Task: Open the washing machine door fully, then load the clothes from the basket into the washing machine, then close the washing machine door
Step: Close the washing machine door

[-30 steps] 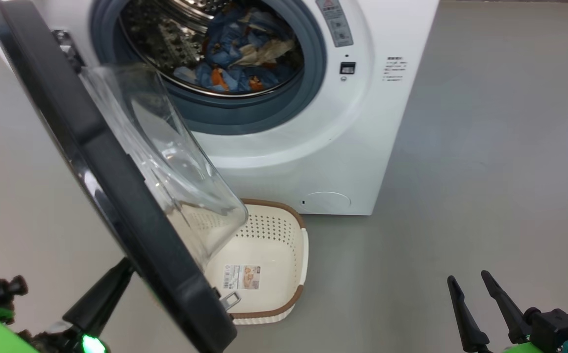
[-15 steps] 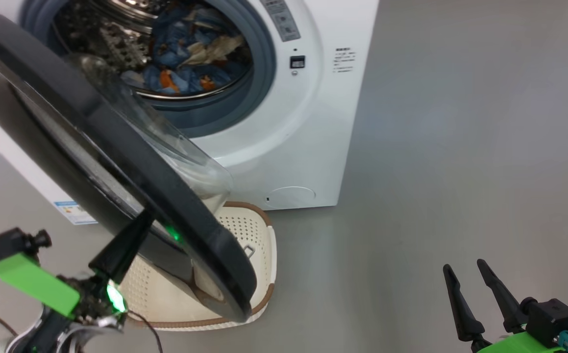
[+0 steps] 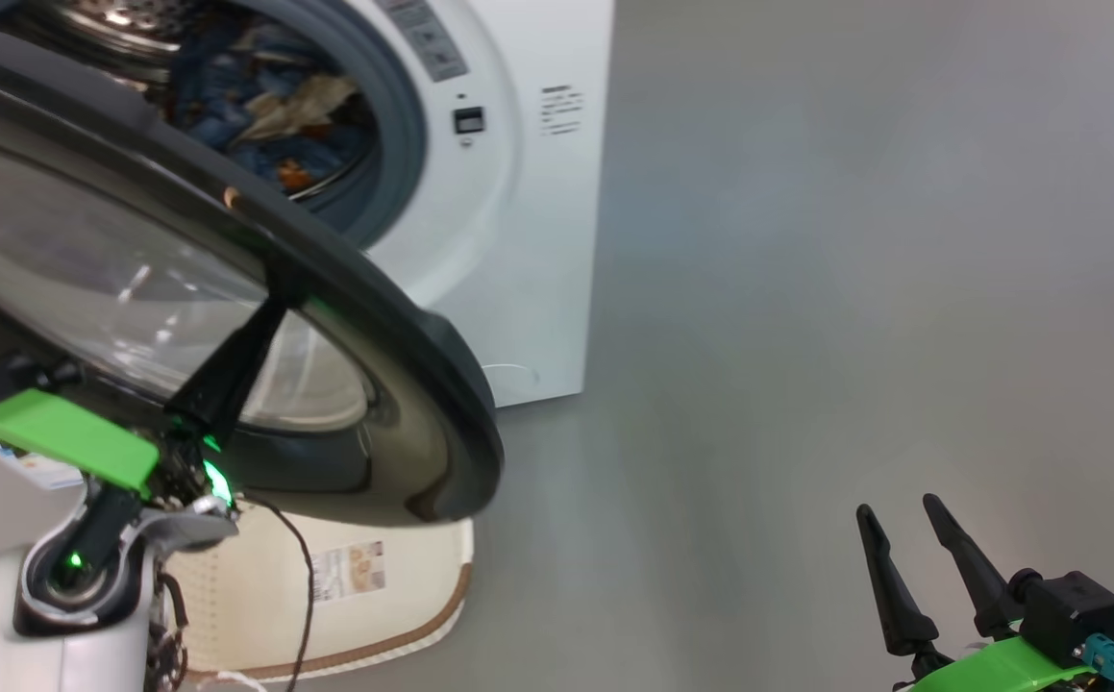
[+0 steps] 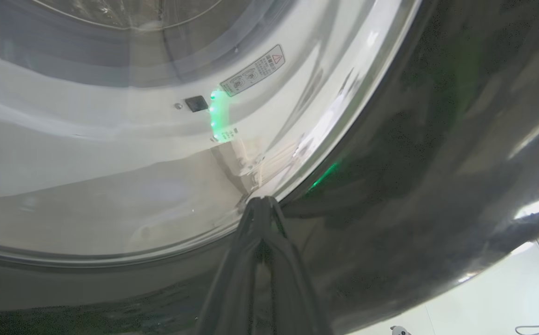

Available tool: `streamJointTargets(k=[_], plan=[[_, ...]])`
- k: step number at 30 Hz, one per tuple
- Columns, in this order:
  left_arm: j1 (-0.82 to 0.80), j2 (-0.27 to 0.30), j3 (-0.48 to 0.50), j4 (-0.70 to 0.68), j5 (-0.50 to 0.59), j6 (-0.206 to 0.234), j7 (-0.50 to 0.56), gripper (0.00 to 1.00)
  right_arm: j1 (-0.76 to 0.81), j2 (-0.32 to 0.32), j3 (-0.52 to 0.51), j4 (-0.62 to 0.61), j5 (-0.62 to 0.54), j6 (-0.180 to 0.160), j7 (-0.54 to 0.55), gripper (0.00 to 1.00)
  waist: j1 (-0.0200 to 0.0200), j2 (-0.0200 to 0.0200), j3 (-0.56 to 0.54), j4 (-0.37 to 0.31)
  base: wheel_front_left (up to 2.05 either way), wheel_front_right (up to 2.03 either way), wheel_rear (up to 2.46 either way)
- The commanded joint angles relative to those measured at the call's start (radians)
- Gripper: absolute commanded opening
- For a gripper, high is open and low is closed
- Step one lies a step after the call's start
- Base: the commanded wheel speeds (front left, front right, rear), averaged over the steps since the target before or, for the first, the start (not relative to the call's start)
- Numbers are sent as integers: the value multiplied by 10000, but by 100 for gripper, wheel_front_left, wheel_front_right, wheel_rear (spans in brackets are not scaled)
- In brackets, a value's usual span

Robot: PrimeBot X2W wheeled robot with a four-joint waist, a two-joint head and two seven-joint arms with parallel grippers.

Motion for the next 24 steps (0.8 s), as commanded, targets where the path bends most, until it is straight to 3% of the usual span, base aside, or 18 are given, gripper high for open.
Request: streamJointTargets(k=[1, 16, 24], plan=[[-549, 234, 265, -57, 149, -176, -65, 0, -304, -71, 301, -201, 10, -11, -49, 100, 0, 0, 94, -333, 0, 0, 0], [-1972, 442, 469, 2196, 722, -566, -981, 0, -326, -43, 332, -116, 28, -11, -49, 100, 0, 0, 82, -846, 0, 0, 0], [-1551, 660, 182, 1635, 1372, -708, -1526, 0, -174, -63, 234, -144, -15, -11, -49, 100, 0, 0, -151, -543, 0, 0, 0]])
